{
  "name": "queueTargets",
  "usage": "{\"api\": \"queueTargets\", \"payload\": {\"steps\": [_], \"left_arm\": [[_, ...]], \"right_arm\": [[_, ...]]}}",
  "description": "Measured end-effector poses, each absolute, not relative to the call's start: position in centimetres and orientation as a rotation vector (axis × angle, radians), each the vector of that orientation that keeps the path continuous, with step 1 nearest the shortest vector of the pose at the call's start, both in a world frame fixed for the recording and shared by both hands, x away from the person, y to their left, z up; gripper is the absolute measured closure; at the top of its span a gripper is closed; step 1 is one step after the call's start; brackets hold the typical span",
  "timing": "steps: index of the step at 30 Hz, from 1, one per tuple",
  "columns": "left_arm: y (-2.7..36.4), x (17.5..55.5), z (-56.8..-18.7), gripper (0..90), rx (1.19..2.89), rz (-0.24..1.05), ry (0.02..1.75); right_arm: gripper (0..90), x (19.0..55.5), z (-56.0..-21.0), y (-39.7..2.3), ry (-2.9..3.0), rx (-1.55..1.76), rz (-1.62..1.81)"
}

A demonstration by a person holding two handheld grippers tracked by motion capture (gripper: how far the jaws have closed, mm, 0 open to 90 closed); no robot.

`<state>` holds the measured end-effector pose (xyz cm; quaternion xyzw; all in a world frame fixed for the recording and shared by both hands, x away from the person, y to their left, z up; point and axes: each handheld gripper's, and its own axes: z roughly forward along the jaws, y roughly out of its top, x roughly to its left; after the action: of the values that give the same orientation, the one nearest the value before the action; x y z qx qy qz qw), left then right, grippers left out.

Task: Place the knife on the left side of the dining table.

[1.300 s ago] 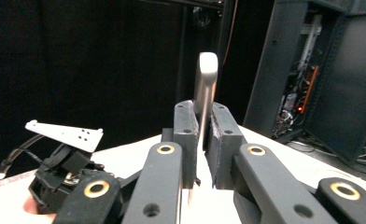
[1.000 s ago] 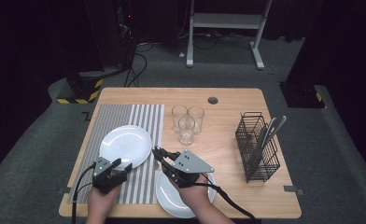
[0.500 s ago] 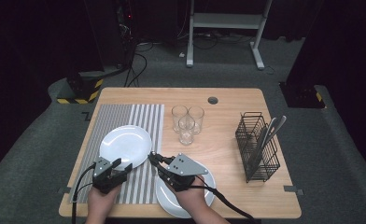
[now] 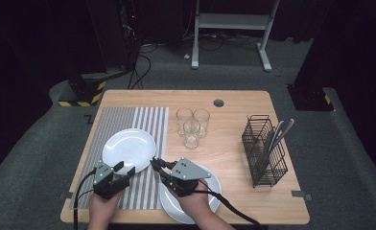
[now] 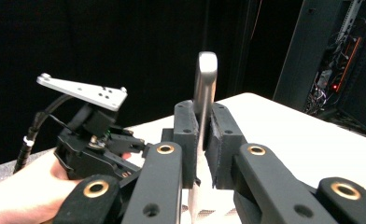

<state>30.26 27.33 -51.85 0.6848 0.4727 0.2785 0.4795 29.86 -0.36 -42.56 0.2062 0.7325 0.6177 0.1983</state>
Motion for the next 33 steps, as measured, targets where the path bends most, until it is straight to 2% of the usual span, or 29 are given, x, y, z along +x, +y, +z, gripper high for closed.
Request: {"api": "queueTargets", "payload": {"steps": [9,21,33], "left_arm": [[27.4,28.9,-49.4,43.5,1.582,0.698,1.099],[26.2,27.7,-47.1,44.2,1.58,0.756,0.984],[26.1,27.9,-44.9,45.0,1.554,0.745,0.969]], "right_arm": [[82.9,30.0,-42.6,-0.2,2.045,0.571,1.737],[82.9,29.9,-42.7,0.0,2.042,0.56,1.738],[82.9,30.0,-42.7,0.0,2.042,0.56,1.741]]}}
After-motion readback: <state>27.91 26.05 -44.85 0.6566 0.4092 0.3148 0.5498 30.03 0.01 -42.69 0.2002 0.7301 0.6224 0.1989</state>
